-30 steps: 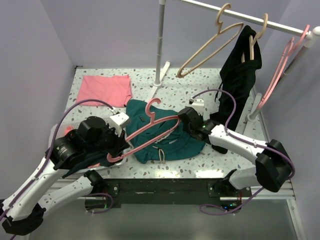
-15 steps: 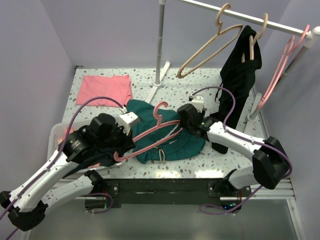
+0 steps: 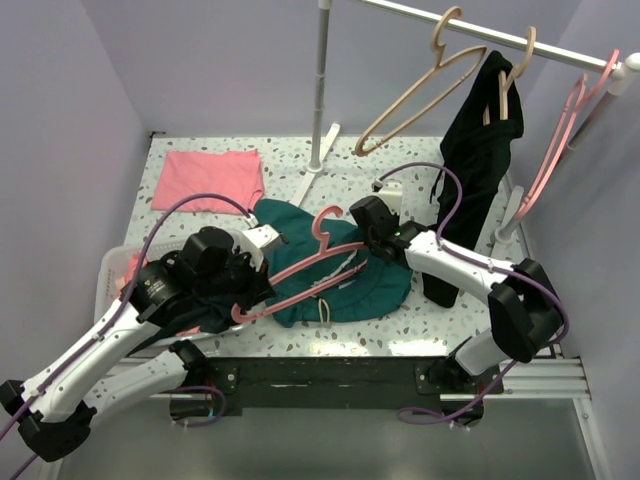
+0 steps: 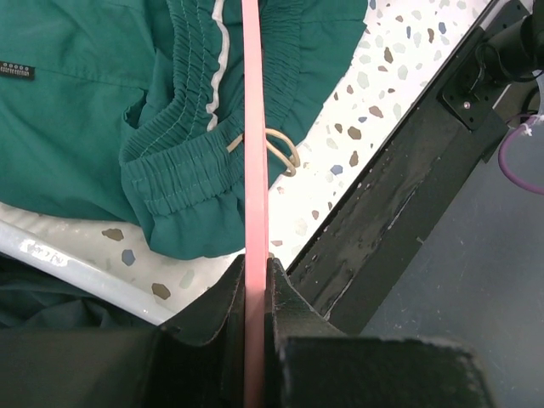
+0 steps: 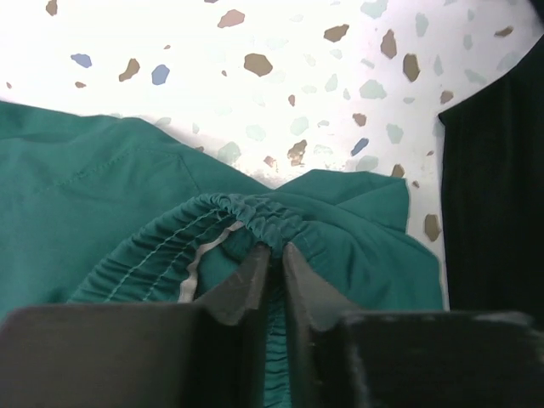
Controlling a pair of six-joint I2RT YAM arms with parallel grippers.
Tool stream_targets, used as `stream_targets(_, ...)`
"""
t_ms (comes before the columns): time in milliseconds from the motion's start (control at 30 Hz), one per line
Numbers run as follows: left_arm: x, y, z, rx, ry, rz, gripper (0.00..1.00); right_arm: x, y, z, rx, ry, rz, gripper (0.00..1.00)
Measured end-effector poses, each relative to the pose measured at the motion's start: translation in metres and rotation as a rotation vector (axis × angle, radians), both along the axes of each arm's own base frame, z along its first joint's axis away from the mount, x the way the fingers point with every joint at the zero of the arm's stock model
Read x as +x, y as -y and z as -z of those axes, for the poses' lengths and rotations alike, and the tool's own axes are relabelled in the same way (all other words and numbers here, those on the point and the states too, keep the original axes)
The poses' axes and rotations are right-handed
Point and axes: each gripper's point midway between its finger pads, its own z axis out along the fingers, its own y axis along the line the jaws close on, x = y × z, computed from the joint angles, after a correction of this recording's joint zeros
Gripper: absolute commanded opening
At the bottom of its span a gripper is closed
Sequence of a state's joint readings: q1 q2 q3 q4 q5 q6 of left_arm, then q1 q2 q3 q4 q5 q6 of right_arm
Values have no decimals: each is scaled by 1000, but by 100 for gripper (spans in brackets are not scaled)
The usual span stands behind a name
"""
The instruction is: Place the shorts on the hanger
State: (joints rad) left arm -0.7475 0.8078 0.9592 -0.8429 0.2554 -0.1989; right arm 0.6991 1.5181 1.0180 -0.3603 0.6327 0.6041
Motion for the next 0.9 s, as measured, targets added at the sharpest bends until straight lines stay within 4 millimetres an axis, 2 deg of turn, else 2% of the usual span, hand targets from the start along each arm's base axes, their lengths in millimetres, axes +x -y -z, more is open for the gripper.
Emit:
stream_targets(133, 1, 2, 0, -8, 6, 3, 0, -2, 3, -4, -8, 0, -2, 0)
stream_targets(267, 2, 5, -3, -30, 30, 10, 0, -10, 3, -23, 19, 21, -29, 0)
stream_targets(400, 3, 6, -14, -69, 80, 14, 0, -28, -15, -73, 70, 99, -131, 0)
stream_targets(533, 5, 5, -31, -121, 153, 5, 0, -47, -58, -137, 146, 196, -294, 0)
stream_targets(633, 8, 4, -39, -156, 200, -8, 0, -61, -86, -170, 195, 236, -413, 0)
stream_targets(767, 13, 2, -40, -184, 250, -37, 0, -72, -101, -184, 211, 246, -502, 1)
stream_targets(900, 15, -1, -32, -217, 270, -78, 0, -76, -105, -183, 210, 232, -541, 11)
